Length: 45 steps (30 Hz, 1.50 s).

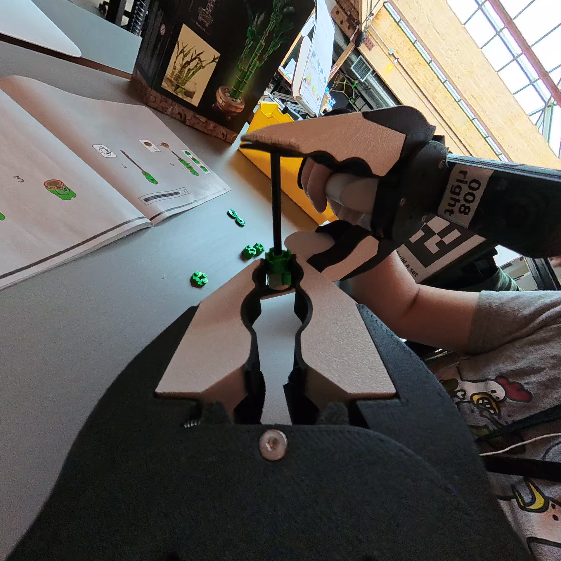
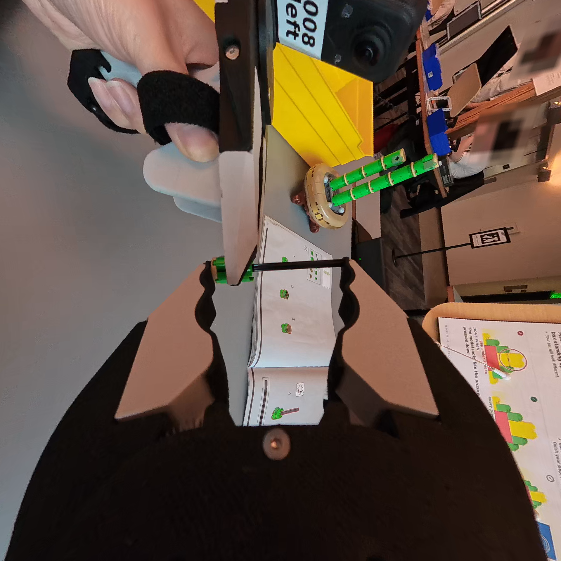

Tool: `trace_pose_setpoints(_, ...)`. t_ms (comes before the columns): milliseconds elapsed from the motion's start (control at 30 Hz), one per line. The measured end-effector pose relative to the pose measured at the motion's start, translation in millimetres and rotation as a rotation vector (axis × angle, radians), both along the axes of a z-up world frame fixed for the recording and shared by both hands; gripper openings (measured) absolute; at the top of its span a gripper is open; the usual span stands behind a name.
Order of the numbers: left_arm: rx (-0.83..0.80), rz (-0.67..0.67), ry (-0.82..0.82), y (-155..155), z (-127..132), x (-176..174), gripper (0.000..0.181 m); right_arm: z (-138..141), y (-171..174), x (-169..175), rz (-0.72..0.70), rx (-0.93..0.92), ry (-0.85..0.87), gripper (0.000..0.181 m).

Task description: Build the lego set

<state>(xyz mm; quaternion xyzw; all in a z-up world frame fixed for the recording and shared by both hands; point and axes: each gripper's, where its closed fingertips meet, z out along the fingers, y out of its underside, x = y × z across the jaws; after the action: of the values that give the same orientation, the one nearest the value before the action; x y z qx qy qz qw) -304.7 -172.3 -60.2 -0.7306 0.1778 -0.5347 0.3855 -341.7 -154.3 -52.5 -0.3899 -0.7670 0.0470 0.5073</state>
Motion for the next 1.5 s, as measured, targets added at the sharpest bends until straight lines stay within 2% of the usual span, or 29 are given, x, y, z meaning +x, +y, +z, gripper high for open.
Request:
trace_pose_setpoints(133, -0.001, 0.002, -0.048, 1, 6, -2, 0.014, 6, 1, -2, -0.005, -0.031, 0.046, 0.084)
trace_pose_setpoints(233, -0.014, -0.017, -0.147, 0, 16, -3, 0.015, 14, 1, -1, -0.005, -0.056, 0.09, 0.084)
trace_pose_setpoints(333, -0.019, -0.032, -0.289, -1, 35, -10, 0.039, 19, 6, 3, -0.009, -0.031, 0.109, 0.084)
trace_pose_setpoints(367, -0.013, -0.03, -0.307, 0, 38, -13, 0.039, 20, 6, 4, -0.009, -0.03, 0.118, 0.084)
trace_pose_setpoints(567, -0.009, -0.071, -0.291, -5, 37, -8, 0.039, 36, -6, 2, 0.047, -0.035, 0.196, 0.084)
trace_pose_setpoints(700, -0.008, -0.157, -0.407, -17, 52, -6, 0.035, 48, -19, 1, 0.118, -0.128, 0.27, 0.084)
trace_pose_setpoints(900, -0.015, -0.232, -0.466, -27, 60, -2, 0.026, 60, -31, 3, 0.208, -0.305, 0.375, 0.085)
trace_pose_setpoints(967, -0.009, -0.25, -0.488, -30, 64, -3, 0.015, 61, -30, 3, 0.214, -0.325, 0.387, 0.085)
trace_pose_setpoints(1100, 0.011, -0.192, -0.448, -24, 61, -6, 0.014, 59, -24, 1, 0.182, -0.283, 0.396, 0.085)
trace_pose_setpoints(1200, 0.006, -0.128, -0.425, -16, 56, -9, 0.014, 57, -9, -2, 0.085, -0.186, 0.386, 0.1)
trace_pose_setpoints(1267, 0.009, -0.094, -0.411, -11, 54, -10, 0.013, 55, -4, -2, 0.042, -0.134, 0.36, 0.102)
trace_pose_setpoints(1367, 0.005, -0.038, -0.354, -5, 46, -11, 0.013, 47, -2, -3, -0.005, -0.098, 0.285, 0.095)
trace_pose_setpoints(1467, 0.019, -0.001, -0.33, -1, 44, -14, 0.014, 46, -4, -2, -0.012, -0.09, 0.258, 0.076)
trace_pose_setpoints(1500, 0.021, 0.002, -0.33, -1, 45, -15, 0.014, 47, -5, -2, -0.008, -0.087, 0.262, 0.076)
